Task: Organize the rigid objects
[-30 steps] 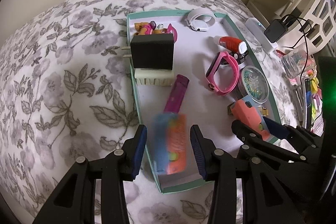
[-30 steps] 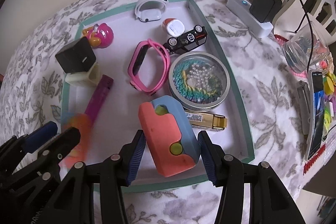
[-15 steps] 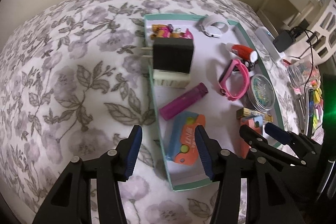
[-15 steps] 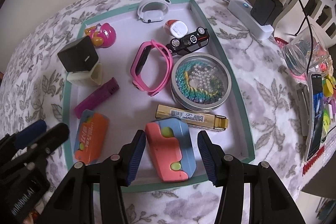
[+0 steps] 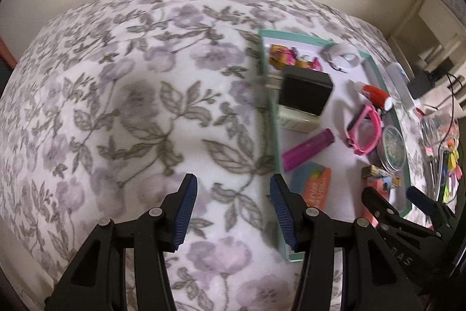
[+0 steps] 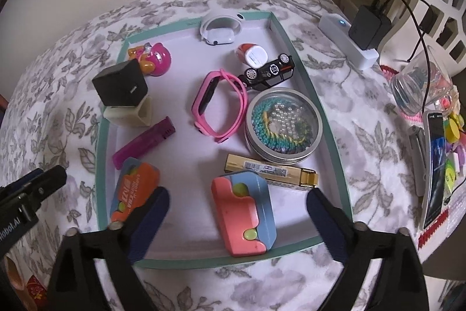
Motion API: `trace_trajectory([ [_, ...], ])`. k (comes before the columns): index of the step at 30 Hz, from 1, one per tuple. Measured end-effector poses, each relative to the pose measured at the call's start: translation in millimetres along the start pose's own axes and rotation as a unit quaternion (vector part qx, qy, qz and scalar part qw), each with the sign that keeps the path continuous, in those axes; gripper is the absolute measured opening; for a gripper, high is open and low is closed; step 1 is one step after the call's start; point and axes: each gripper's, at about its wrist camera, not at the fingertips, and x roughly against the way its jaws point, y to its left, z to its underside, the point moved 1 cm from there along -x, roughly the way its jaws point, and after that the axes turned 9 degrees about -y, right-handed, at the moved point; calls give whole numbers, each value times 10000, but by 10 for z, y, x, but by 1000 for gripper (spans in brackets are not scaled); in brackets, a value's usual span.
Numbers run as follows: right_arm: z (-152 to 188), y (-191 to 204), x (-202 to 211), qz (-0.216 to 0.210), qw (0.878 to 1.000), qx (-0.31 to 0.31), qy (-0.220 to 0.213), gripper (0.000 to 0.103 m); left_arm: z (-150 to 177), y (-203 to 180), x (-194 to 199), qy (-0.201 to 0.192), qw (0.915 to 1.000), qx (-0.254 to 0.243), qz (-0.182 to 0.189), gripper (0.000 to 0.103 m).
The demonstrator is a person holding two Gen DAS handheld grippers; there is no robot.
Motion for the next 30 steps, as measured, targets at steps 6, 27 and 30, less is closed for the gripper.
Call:
trace_trajectory([
  [6, -2, 52, 33, -32, 9999, 93, -61, 103, 22, 126, 72, -150, 9997, 170, -104, 80],
  [27, -23, 238, 374, 78, 9979, 326, -546, 103, 127, 439, 266, -329, 9971, 334, -606, 81],
  [30, -14, 256, 448, 61, 9974, 319, -638, 103, 140, 446, 310, -385, 9970, 300, -598, 81],
])
